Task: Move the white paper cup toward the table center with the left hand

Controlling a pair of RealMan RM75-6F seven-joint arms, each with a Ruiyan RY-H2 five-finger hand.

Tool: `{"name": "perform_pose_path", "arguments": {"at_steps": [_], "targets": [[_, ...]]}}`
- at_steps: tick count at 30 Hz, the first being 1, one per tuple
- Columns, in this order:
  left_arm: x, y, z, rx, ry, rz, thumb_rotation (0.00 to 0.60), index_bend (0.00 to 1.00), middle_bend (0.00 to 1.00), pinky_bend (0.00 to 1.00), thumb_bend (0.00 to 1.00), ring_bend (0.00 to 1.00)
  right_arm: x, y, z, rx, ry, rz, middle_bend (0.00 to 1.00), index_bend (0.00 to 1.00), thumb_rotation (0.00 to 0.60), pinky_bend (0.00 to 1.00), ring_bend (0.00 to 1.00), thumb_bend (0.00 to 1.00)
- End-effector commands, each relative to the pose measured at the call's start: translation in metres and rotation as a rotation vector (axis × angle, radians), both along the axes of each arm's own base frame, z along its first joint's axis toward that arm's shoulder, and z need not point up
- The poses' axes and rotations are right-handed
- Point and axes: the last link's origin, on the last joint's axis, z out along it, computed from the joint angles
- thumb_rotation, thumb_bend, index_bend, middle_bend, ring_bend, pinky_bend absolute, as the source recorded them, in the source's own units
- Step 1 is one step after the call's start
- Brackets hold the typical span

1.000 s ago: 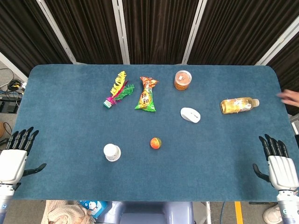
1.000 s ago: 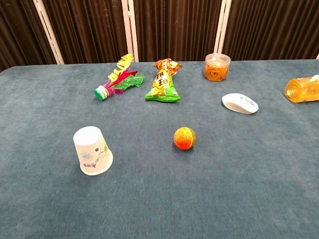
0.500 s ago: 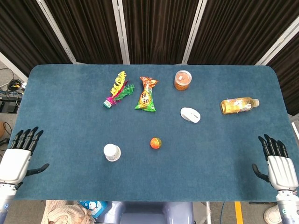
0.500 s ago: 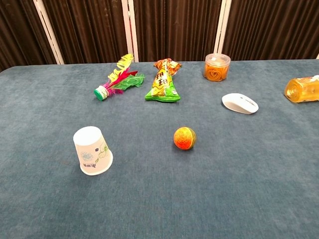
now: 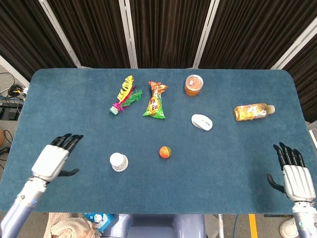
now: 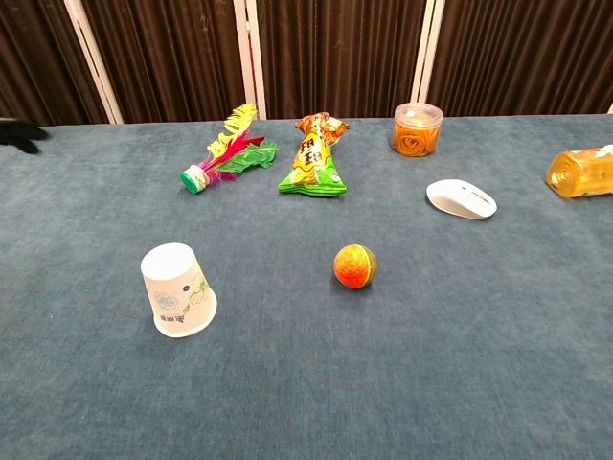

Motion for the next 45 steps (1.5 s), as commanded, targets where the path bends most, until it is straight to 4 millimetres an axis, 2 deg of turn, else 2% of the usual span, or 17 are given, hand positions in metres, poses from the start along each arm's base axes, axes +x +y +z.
{"name": "perform_pose_path", "arguments": {"at_steps": [1, 6, 11, 28, 32, 39, 45], "targets": [[0.028, 0.012, -0.015, -0.029, -0.010, -0.049, 0.600, 0.14, 0.25, 0.28, 0.14, 0.19, 0.000, 0.000, 0.000, -0.001, -0.001, -0.002, 0.00, 0.00, 0.600, 0.03, 0.00, 0.35], [0.048, 0.017, -0.034, -0.082, -0.014, -0.040, 0.600, 0.14, 0.26, 0.30, 0.15, 0.22, -0.002, 0.000, 0.001, -0.004, -0.004, -0.010, 0.00, 0.00, 0.600, 0.03, 0.00, 0.35], [0.058, 0.018, -0.051, -0.130, 0.017, -0.024, 0.600, 0.17, 0.29, 0.31, 0.17, 0.24, -0.002, -0.001, 0.002, -0.006, -0.003, -0.008, 0.00, 0.00, 0.600, 0.03, 0.00, 0.35], [0.076, 0.026, -0.095, -0.187, 0.078, -0.012, 0.600, 0.21, 0.29, 0.31, 0.18, 0.25, -0.003, -0.001, 0.001, -0.007, -0.009, -0.017, 0.00, 0.00, 0.600, 0.03, 0.00, 0.35], [0.079, 0.027, -0.101, -0.192, 0.082, -0.011, 0.600, 0.27, 0.32, 0.32, 0.21, 0.26, -0.003, -0.002, 0.001, -0.008, -0.011, -0.018, 0.00, 0.00, 0.600, 0.03, 0.00, 0.35], [0.079, 0.027, -0.104, -0.195, 0.101, -0.008, 0.600, 0.37, 0.45, 0.41, 0.26, 0.35, -0.003, -0.002, 0.002, -0.009, -0.013, -0.021, 0.00, 0.00, 0.600, 0.03, 0.00, 0.35], [0.080, 0.029, -0.104, -0.190, 0.093, -0.003, 0.600, 0.39, 0.46, 0.42, 0.26, 0.36, -0.003, -0.002, 0.001, -0.007, -0.013, -0.024, 0.00, 0.00, 0.600, 0.03, 0.00, 0.35]]}}
